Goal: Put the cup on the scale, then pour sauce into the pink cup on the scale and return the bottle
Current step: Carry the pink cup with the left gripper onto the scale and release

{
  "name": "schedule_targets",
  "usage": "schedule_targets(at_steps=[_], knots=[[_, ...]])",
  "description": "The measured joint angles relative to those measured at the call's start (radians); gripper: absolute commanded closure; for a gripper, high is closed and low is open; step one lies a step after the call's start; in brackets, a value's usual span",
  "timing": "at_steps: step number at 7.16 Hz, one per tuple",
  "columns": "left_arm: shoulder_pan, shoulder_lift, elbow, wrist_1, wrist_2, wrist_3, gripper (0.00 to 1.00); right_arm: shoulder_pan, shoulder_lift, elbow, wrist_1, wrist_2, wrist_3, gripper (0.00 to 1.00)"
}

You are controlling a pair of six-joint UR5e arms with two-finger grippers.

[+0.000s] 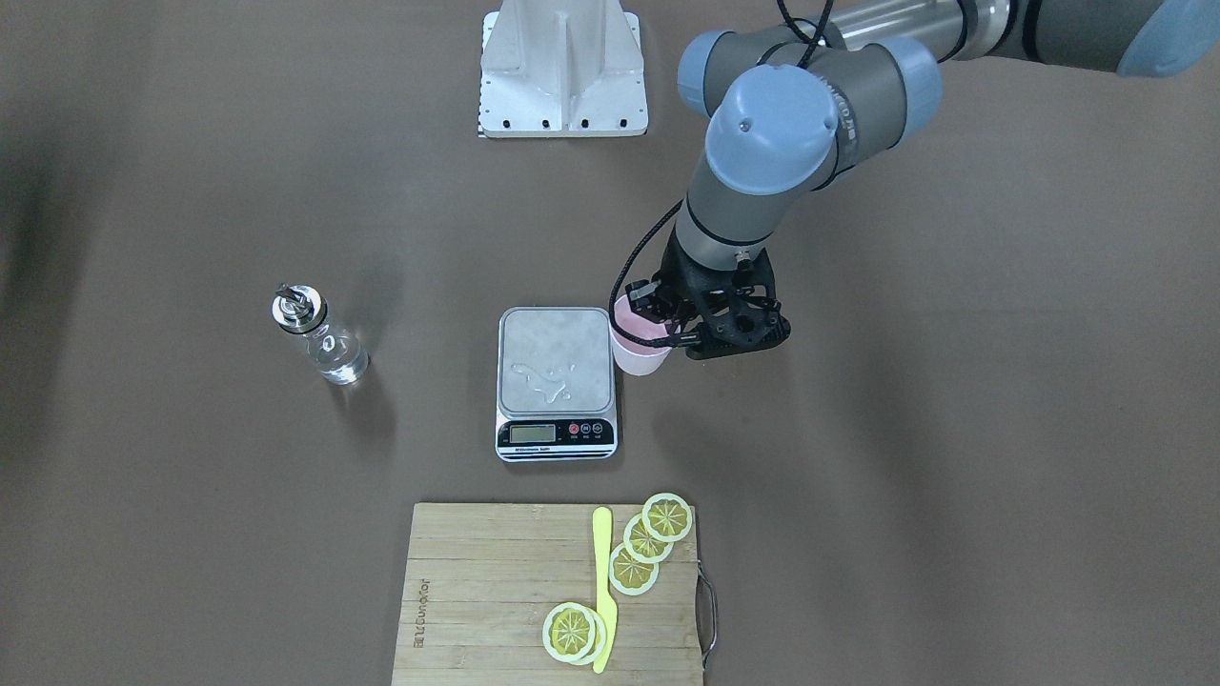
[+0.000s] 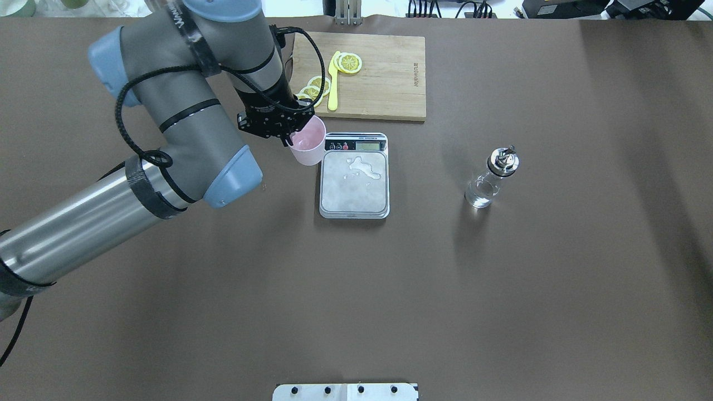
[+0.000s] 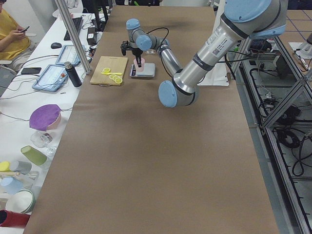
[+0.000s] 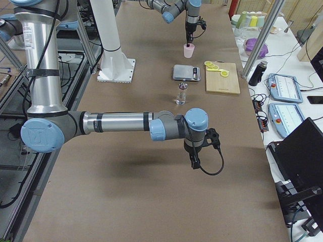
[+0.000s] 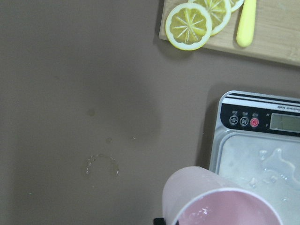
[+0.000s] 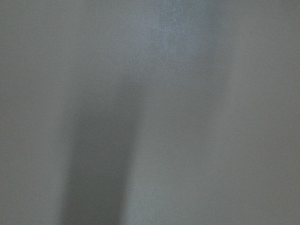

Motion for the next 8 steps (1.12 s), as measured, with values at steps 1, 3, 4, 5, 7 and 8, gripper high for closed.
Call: schedule_targets(at_steps=[1, 3, 4, 5, 7, 8], knots=[[0.018, -0.024, 0.022, -0.013, 0.015, -0.035, 1.0, 0.0, 0.0, 0.0, 0.0, 0.0, 0.001, 0.0], [0.064, -0.066, 0.067, -0.043, 0.048, -0.085, 1.0, 0.0, -0.001, 0.001, 0.0, 0.002, 0.003, 0.0], [0.086, -0.083, 0.087, -0.049, 0.071, -0.099, 1.0, 0.0, -0.002, 0.001, 0.0, 0.003, 0.004, 0.0], [0.103, -0.091, 0.101, -0.058, 0.089, -0.105, 1.0, 0.0, -0.004, 0.001, 0.0, 0.003, 0.004, 0.0], [0.122, -0.093, 0.123, -0.097, 0.105, -0.11, 1.0, 0.0, -0.008, 0.003, 0.0, 0.002, 0.004, 0.0], [0.127, -0.091, 0.127, -0.109, 0.109, -0.11, 1.0, 0.0, -0.009, 0.003, 0.0, 0.002, 0.004, 0.0]])
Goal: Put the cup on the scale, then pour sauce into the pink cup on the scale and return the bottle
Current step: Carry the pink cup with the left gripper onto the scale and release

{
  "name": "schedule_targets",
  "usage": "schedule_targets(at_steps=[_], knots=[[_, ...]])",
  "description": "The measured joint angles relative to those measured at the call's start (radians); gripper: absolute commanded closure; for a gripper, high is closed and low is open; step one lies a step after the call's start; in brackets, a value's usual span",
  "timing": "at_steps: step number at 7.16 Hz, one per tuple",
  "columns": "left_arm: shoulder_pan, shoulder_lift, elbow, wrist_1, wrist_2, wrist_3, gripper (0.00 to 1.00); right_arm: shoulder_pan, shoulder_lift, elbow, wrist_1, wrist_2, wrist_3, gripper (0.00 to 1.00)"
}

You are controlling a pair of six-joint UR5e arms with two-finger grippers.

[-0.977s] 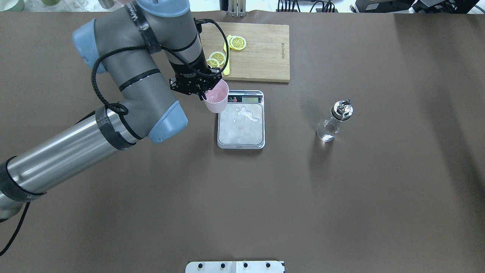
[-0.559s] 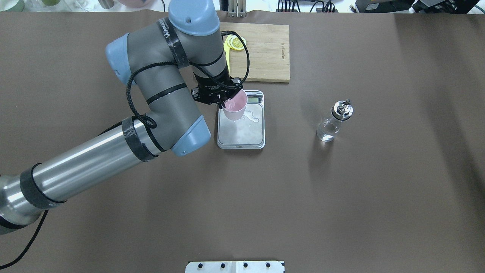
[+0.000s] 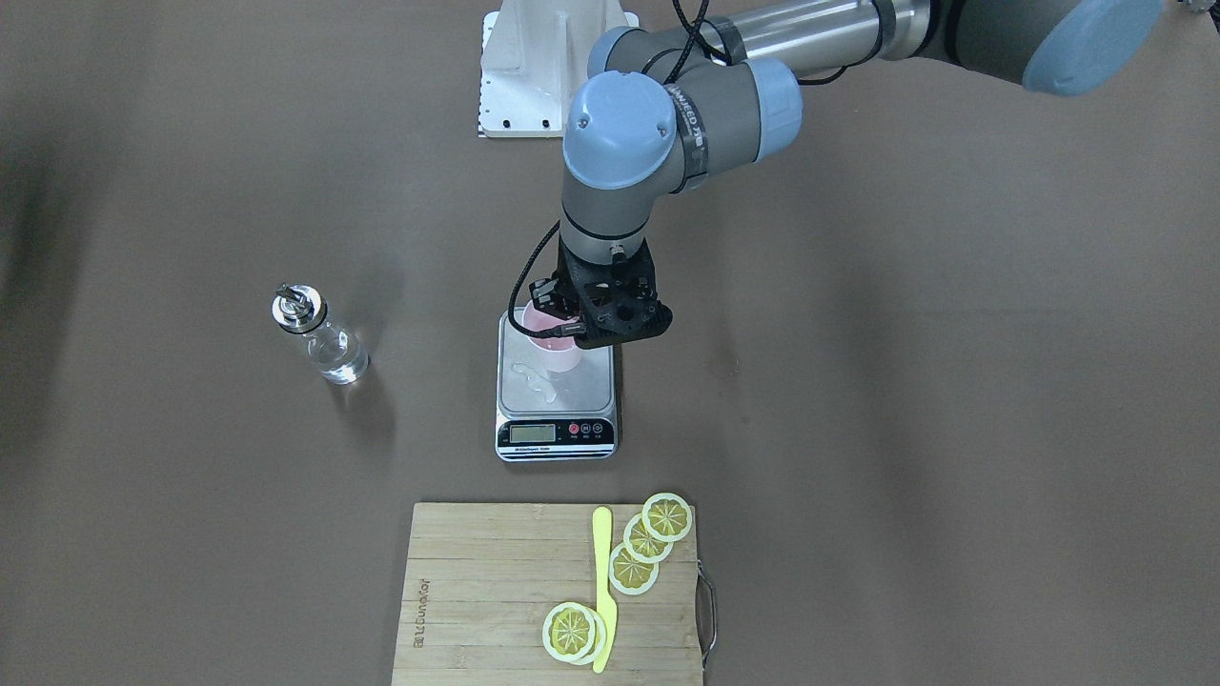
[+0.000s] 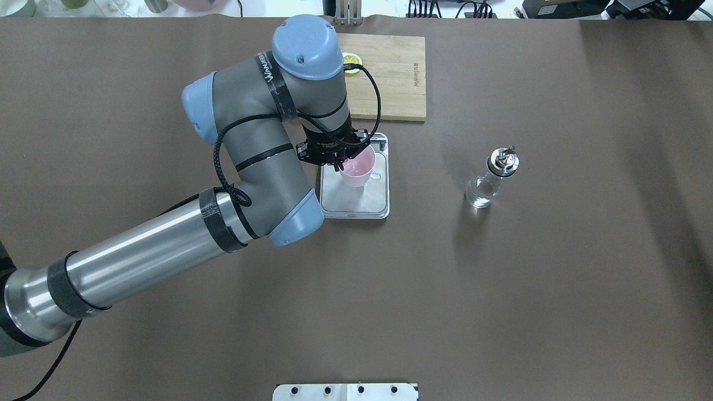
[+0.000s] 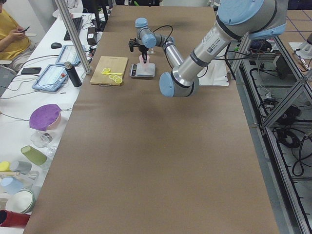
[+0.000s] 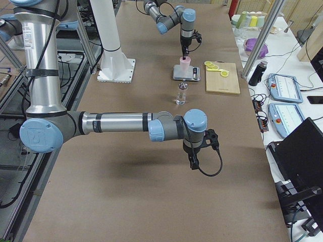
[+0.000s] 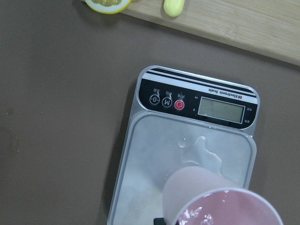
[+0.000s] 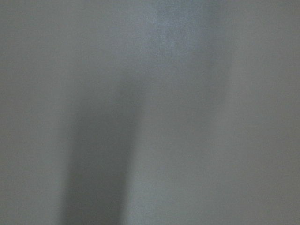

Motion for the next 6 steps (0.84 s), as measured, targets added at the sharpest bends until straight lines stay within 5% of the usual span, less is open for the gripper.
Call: schedule_targets(at_steps=[2, 3, 4, 6], knots=[[0.015, 0.017, 0.002, -0.035, 0.014, 0.001, 0.94, 0.0, -0.001, -0.001, 0.0, 0.0, -0.001, 0.0], [0.018, 0.022, 0.001, -0.047, 0.018, 0.003, 0.39, 0.0, -0.001, -0.002, 0.0, 0.001, -0.001, 0.0], [0.019, 0.024, 0.0, -0.055, 0.023, 0.004, 0.01, 0.0, 0.0, -0.002, 0.0, 0.001, -0.001, 0.0], [0.028, 0.032, -0.011, -0.066, 0.077, 0.004, 0.0, 0.0, 0.001, -0.002, 0.0, 0.008, 0.0, 0.0]])
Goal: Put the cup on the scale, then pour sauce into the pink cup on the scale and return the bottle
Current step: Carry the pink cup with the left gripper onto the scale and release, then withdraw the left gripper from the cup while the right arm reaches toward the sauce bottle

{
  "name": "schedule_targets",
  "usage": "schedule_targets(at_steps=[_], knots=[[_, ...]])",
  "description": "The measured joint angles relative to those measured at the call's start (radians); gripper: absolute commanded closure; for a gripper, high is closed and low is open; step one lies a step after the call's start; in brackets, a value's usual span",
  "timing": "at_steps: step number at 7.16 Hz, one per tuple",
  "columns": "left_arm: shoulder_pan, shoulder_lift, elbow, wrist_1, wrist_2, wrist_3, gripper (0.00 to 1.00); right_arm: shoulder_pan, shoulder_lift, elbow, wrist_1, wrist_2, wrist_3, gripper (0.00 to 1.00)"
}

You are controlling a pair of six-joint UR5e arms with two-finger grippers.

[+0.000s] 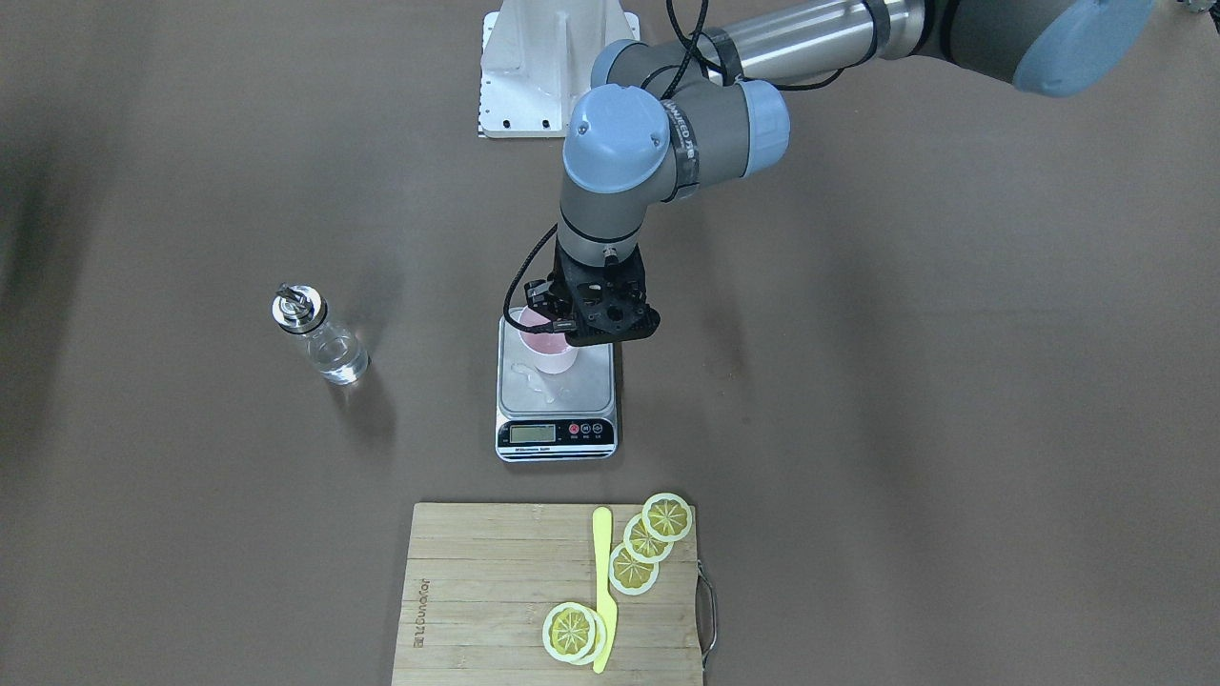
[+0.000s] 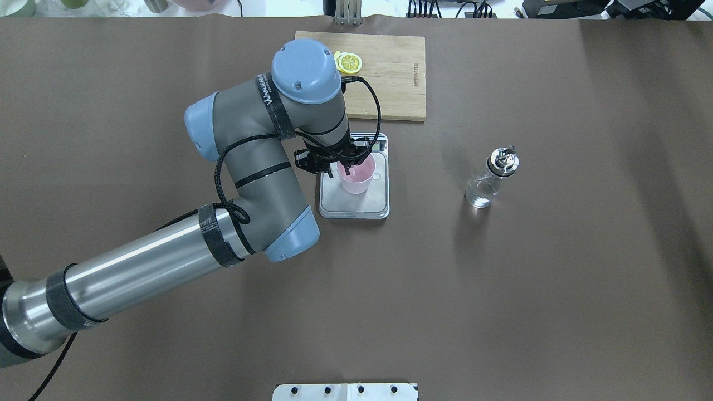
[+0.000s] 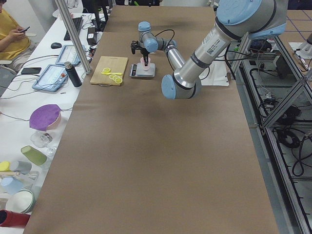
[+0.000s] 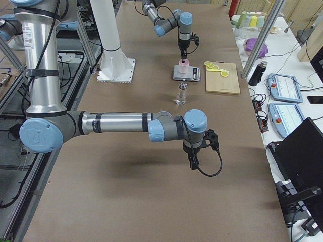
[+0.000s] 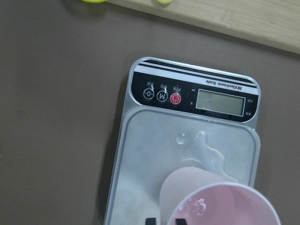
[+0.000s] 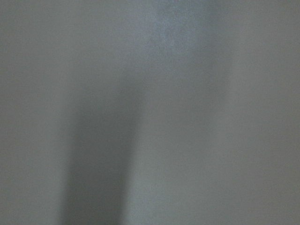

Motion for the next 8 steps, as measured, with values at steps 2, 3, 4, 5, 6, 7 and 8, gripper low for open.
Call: schedule_targets(at_steps=[2, 3, 4, 5, 6, 7, 8], knots=[[0.001, 0.028, -0.068, 0.004, 0.025, 0.001, 0.0, -0.015, 0.005, 0.022, 0.001, -0.003, -0.001, 0.0], [-0.005, 0.058, -0.126, 0.01, 0.022, 0.005, 0.0, -0.031, 0.004, 0.049, 0.0, -0.007, -0.001, 0.0], [-0.024, 0.083, -0.173, 0.016, -0.001, 0.008, 0.0, -0.049, 0.003, 0.069, 0.0, -0.012, -0.001, 0.0], [-0.062, 0.105, -0.203, 0.021, -0.049, 0.025, 0.0, -0.064, 0.001, 0.075, 0.003, -0.011, -0.003, 0.0], [-0.115, 0.139, -0.237, 0.031, -0.106, 0.073, 0.0, -0.071, -0.001, 0.078, 0.01, 0.002, -0.009, 0.0], [-0.175, 0.181, -0.276, 0.054, -0.163, 0.147, 0.0, -0.074, -0.008, 0.084, 0.034, 0.022, -0.017, 0.0], [-0.233, 0.216, -0.306, 0.083, -0.211, 0.225, 0.0, -0.078, -0.025, 0.085, 0.087, 0.038, -0.02, 0.0]])
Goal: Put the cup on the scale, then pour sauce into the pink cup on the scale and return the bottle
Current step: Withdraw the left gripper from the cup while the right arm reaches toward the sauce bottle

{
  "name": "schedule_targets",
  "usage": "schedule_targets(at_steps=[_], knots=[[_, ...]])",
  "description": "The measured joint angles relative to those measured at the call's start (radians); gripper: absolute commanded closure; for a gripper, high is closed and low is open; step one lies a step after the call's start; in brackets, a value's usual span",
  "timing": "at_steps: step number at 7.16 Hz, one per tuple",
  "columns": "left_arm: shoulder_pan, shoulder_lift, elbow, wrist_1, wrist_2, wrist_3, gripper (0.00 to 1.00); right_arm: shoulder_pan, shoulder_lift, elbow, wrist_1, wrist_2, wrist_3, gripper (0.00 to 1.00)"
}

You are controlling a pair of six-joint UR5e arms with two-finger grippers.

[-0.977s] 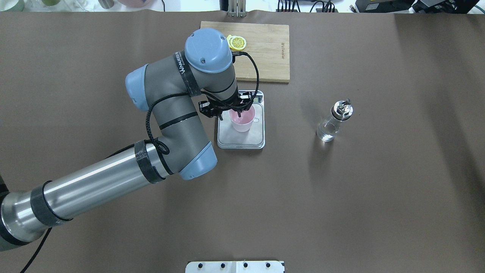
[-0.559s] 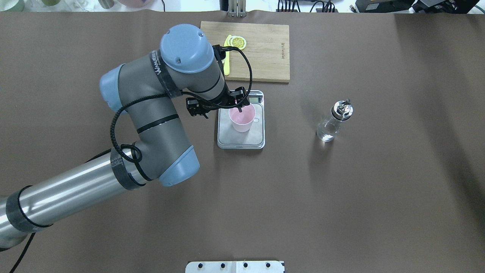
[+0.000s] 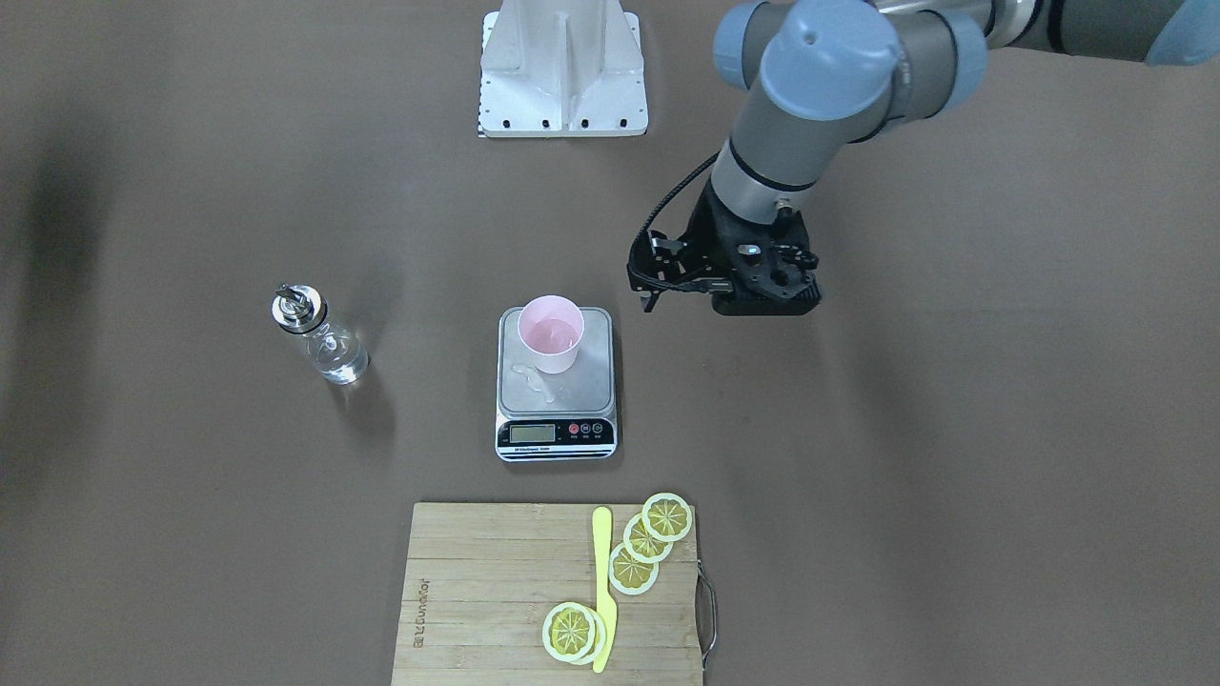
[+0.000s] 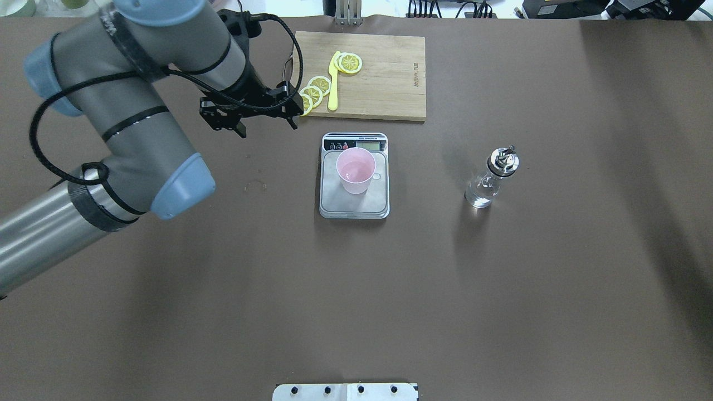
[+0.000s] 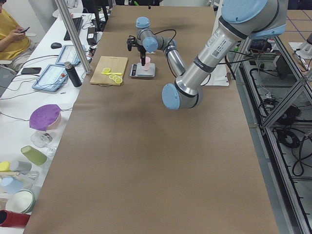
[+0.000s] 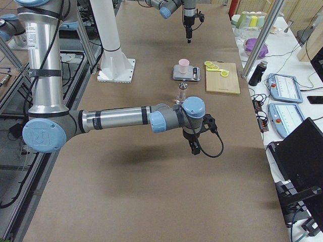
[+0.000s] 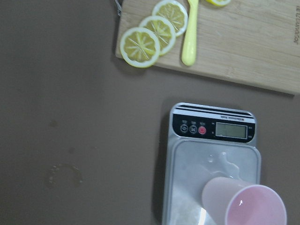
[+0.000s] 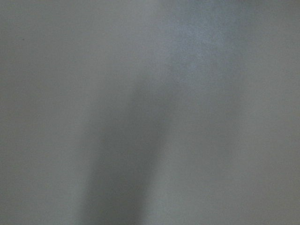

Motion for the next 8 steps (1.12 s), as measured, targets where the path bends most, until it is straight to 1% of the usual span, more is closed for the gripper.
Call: schedule_targets(at_steps=[2, 3, 5, 8], knots=[[-0.079, 0.033, -0.026, 0.047, -0.053, 0.103, 0.0, -0.036, -0.008, 0.012, 0.073, 0.046, 0.021, 0.0], [-0.104, 0.038, -0.03, 0.066, -0.061, 0.135, 0.01, -0.067, 0.011, 0.038, 0.083, 0.067, 0.083, 0.0], [-0.156, 0.06, -0.033, 0.095, -0.076, 0.218, 0.01, -0.149, 0.05, 0.109, 0.099, 0.078, 0.233, 0.0], [-0.249, 0.136, -0.031, 0.104, -0.117, 0.404, 0.01, -0.231, 0.092, 0.165, 0.131, 0.072, 0.271, 0.0]])
